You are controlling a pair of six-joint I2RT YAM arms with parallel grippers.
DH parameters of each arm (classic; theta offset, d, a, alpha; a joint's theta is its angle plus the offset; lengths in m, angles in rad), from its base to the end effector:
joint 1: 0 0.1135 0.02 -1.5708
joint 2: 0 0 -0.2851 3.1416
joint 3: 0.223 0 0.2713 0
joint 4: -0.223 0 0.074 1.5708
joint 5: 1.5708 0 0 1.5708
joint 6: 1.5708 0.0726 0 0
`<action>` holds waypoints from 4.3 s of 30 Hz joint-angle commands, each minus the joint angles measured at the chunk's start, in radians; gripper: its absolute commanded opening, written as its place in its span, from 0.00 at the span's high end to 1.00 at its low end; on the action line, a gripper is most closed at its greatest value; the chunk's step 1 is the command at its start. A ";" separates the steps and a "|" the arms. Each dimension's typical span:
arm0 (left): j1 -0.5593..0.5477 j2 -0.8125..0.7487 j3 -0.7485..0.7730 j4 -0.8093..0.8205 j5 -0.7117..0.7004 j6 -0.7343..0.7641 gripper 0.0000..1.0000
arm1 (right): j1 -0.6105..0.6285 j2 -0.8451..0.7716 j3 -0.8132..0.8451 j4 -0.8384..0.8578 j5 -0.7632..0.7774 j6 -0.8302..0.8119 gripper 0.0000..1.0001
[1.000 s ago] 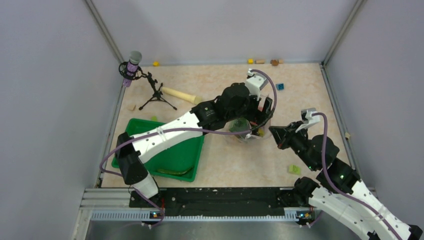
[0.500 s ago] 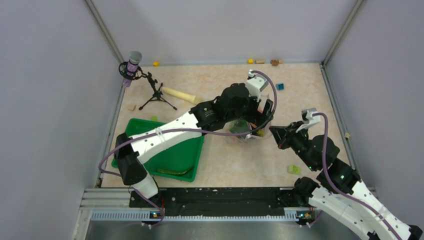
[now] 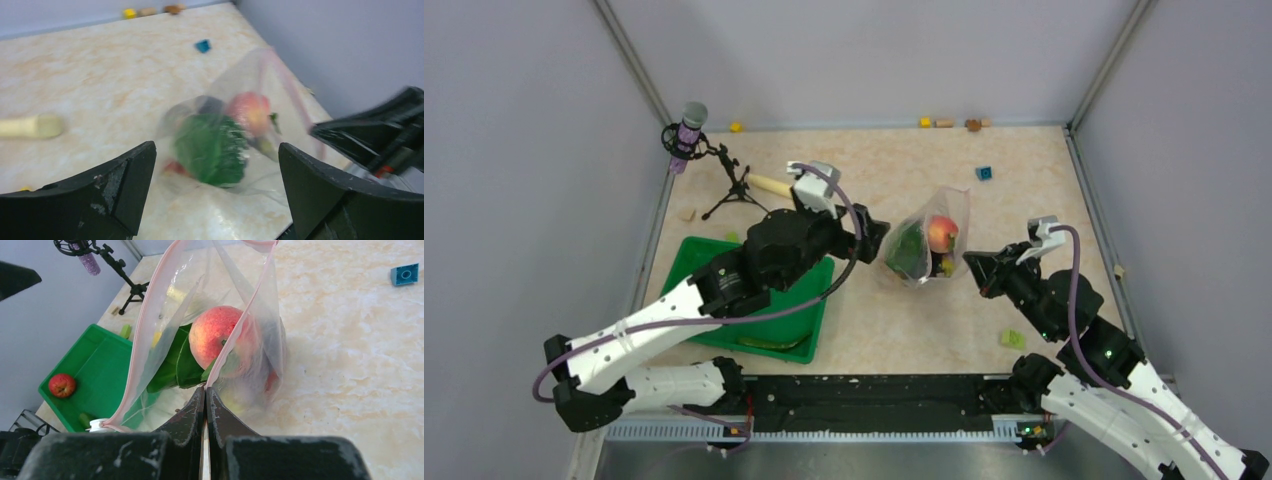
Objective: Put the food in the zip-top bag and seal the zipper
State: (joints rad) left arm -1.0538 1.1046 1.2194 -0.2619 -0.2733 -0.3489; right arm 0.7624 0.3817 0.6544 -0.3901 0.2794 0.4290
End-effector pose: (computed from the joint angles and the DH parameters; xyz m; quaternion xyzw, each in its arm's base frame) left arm 0.1605 -0.2426 0.4370 0.1754 0.7347 -0.3388 0.5610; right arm 0.1128 0.0800 0.3319 -0.0316 0.7452 0.2830 0.6030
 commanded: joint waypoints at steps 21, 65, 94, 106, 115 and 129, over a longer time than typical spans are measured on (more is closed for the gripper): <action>0.670 -0.130 -0.448 -0.592 -0.610 -0.839 0.03 | -0.008 0.015 0.016 0.041 0.010 -0.005 1.00; 1.179 -0.117 -0.648 -0.407 -0.562 -0.994 0.03 | -0.008 0.041 0.010 0.041 0.050 -0.004 1.00; 1.189 -0.035 -0.637 -0.336 -0.353 -0.869 0.79 | -0.008 0.034 0.011 0.024 0.085 0.005 1.00; 1.187 -0.282 -0.598 -0.262 0.083 -0.577 1.00 | -0.008 0.024 0.012 0.017 0.084 0.008 1.00; 1.085 -0.353 -0.592 0.105 0.794 -0.346 1.00 | -0.008 0.035 0.013 0.020 0.049 0.005 1.00; 0.501 -0.171 -0.279 0.167 0.817 -0.113 1.00 | -0.008 0.054 0.011 0.043 -0.025 -0.020 1.00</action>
State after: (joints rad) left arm -0.4541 0.8829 0.7998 -0.1387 0.5392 -0.5701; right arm 0.7624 0.4175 0.6544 -0.4034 0.3000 0.4263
